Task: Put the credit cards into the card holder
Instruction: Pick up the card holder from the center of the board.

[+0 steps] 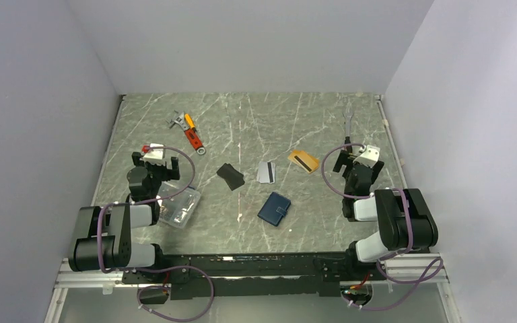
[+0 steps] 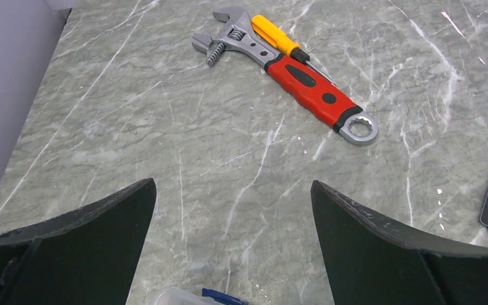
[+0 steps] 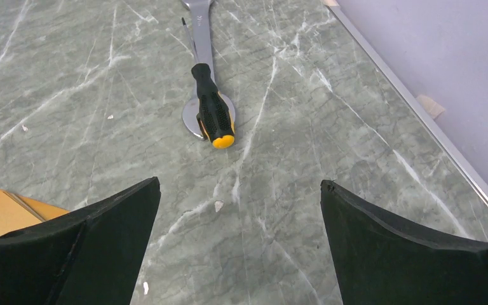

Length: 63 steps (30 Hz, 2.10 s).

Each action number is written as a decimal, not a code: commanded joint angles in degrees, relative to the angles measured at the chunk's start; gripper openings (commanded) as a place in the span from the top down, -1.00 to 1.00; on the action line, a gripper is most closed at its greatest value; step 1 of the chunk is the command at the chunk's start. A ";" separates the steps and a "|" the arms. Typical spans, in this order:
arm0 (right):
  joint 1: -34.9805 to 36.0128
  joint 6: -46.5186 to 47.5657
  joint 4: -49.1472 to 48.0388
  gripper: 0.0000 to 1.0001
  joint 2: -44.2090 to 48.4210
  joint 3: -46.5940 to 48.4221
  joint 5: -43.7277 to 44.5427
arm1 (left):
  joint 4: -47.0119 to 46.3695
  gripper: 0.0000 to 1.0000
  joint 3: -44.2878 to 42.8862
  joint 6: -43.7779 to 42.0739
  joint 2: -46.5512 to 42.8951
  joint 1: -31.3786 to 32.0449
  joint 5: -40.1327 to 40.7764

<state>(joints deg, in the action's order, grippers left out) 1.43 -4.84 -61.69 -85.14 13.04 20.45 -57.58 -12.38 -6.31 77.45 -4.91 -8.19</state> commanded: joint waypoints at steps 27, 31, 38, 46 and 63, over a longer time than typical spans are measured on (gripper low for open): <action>10.32 -20.52 62.75 -0.99 14.39 33.46 -15.24 | 65.81 -0.98 -34.18 -7.17 -7.94 5.91 -7.87; 22.69 -18.09 69.85 -0.99 16.34 36.72 -5.88 | 81.31 -0.98 -42.82 -8.18 -7.12 12.76 -7.86; 17.56 -28.01 64.97 -0.99 17.96 29.20 -33.30 | 90.36 -0.98 -51.74 -3.63 -5.24 23.00 -12.56; 30.39 -28.25 73.32 -0.73 24.39 23.12 -19.84 | 87.97 -0.98 -53.73 3.57 4.42 32.58 -17.39; 35.58 -34.86 67.52 -0.18 16.56 16.31 -23.62 | 76.82 -0.87 -47.83 11.86 19.97 41.33 -24.06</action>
<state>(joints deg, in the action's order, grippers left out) 36.60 -37.78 10.52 -66.11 30.06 -1.21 25.08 -61.89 2.24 95.94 34.04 -28.88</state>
